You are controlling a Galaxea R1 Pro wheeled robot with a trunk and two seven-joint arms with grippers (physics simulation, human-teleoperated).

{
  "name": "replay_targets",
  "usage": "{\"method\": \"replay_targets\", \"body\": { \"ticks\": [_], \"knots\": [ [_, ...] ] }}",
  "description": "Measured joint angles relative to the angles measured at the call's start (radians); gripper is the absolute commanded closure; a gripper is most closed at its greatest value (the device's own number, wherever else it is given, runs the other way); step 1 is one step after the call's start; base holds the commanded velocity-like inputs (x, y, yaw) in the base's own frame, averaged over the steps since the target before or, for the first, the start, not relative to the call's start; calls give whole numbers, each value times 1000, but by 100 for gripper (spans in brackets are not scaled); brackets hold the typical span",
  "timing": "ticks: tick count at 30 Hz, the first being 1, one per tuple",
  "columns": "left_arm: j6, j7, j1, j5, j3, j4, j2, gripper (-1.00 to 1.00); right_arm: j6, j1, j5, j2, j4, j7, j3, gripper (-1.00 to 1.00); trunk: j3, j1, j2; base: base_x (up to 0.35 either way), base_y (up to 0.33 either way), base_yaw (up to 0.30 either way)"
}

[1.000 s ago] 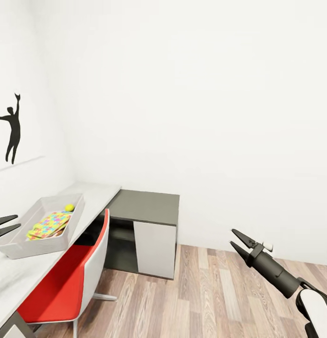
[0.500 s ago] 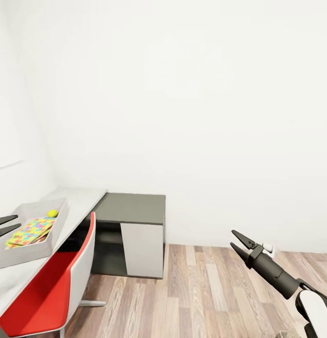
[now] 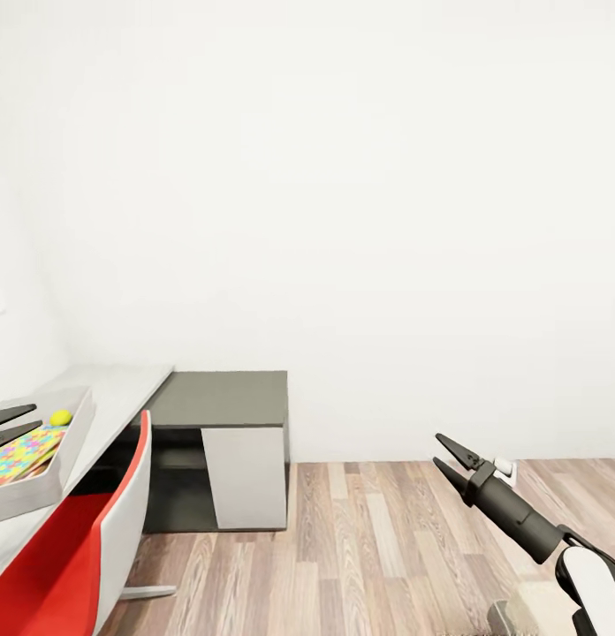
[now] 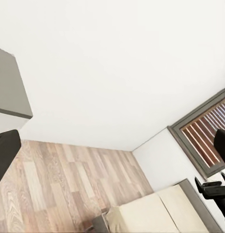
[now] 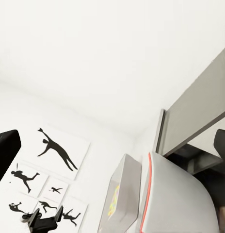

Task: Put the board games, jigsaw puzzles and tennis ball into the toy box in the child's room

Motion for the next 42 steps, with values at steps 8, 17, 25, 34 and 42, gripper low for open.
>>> {"method": "replay_targets", "body": {
  "ticks": [8, 17, 25, 34, 42],
  "knots": [
    [-1, 0, 0, 0, 0, 0, -28, -100, -1, 0, 1, 1, -1, -4, 2, -100, 10, 0, 0, 0, 0, -210],
    [3, -1, 1, -6, -36, -60, -144, -100, -1, -1, 124, 12, -3, -10, 11, -100, 17, 0, 0, 0, 0, -119],
    [8, -1, 1, -10, -217, -99, -284, -100, -1, -3, 203, 18, -4, -8, 11, -100, 18, 0, 0, 0, 0, -6],
    [17, 513, 0, -18, -243, -96, -481, -100, -5, -16, 213, 18, -4, -29, 12, -100, 18, 0, 0, 0, 0, 0],
    [-61, 979, 42, -25, -247, -4, -636, -100, -91, -24, 325, 23, 42, -153, 37, -100, 17, 0, 0, 0, 0, 0]
  ]
}}
